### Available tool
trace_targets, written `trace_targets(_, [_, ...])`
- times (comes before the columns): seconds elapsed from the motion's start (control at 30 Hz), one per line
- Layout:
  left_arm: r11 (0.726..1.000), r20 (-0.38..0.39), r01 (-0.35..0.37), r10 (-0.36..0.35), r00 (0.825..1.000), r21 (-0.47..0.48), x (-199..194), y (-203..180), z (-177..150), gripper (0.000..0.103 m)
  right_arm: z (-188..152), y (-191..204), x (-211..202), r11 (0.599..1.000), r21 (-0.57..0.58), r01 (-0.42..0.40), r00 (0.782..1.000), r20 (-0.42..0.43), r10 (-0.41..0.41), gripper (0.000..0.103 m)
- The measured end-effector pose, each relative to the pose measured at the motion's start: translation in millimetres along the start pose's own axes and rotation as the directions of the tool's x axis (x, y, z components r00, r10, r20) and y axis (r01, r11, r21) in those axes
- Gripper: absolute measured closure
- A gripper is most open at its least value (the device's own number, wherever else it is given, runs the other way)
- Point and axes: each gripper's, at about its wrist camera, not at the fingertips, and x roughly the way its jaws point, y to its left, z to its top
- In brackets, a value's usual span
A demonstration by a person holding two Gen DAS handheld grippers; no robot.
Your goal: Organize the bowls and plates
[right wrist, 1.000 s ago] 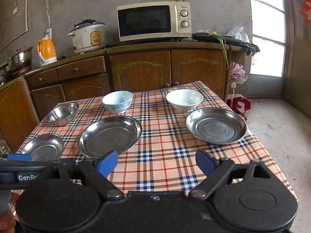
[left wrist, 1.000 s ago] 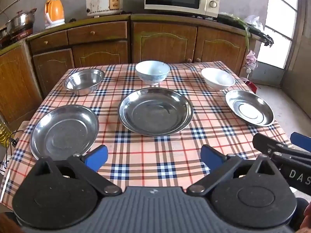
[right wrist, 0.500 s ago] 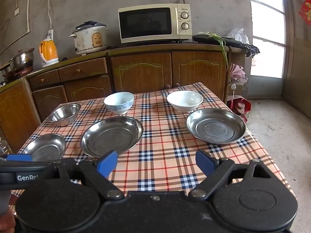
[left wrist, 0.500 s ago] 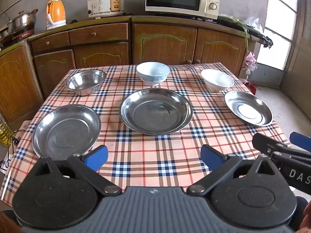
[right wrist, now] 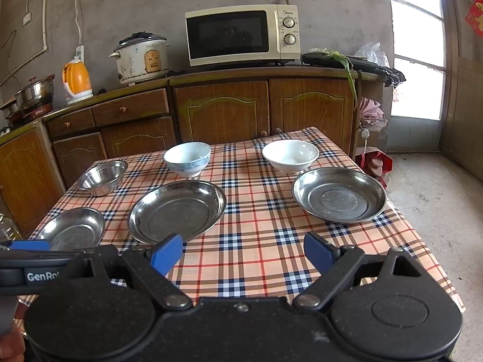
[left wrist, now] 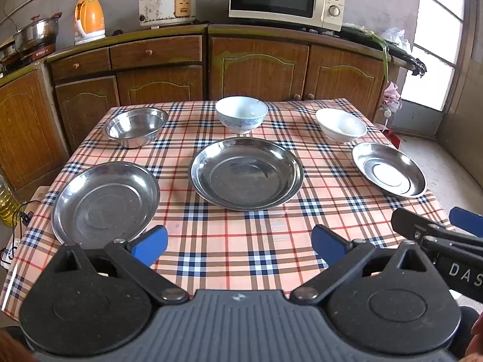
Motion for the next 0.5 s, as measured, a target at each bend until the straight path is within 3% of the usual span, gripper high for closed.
trace_targets(0.5, [1.000, -0.015, -0.014, 0.014, 1.000, -0.012, 8.1, 9.5, -2.3, 0.000, -0.7, 9.1, 15.1, 1.000, -0.013, -0.010, 1.000, -0.022, 0.009, 0.000])
